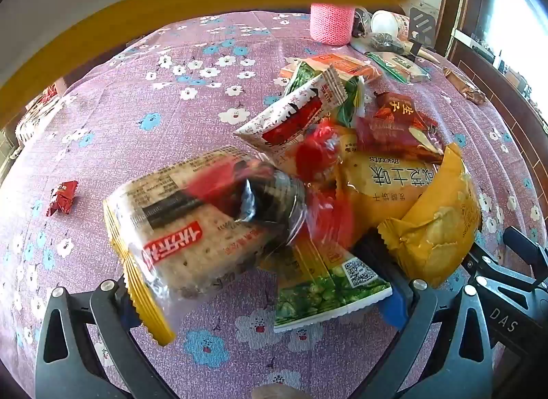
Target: Organize snacks
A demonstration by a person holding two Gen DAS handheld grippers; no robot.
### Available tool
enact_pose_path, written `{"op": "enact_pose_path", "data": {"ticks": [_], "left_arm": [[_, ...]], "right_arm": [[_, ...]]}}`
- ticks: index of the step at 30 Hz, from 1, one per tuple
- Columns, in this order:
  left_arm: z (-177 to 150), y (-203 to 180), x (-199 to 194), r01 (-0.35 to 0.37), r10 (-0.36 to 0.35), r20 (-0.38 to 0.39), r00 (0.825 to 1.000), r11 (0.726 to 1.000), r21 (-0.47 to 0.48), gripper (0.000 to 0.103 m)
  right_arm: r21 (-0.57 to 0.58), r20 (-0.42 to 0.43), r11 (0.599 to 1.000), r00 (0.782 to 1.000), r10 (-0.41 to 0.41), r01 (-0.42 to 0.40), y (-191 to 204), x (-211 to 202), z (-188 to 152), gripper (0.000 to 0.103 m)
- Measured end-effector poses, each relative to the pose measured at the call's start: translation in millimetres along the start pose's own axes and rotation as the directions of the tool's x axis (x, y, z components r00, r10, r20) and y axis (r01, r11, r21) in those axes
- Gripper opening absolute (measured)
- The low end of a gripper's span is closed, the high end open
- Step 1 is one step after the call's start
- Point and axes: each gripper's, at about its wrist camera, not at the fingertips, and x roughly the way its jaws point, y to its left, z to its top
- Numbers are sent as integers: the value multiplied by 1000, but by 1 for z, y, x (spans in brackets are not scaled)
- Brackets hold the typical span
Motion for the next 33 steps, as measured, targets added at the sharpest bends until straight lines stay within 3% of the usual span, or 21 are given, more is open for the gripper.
{"op": "enact_pose_path", "data": {"ticks": [33], "left_arm": [[1, 1, 1, -2, 2, -1, 1000, 1000, 8, 103]], "right_arm": [[0, 0, 1000, 1000, 0, 0, 0, -1, 0, 103]]}}
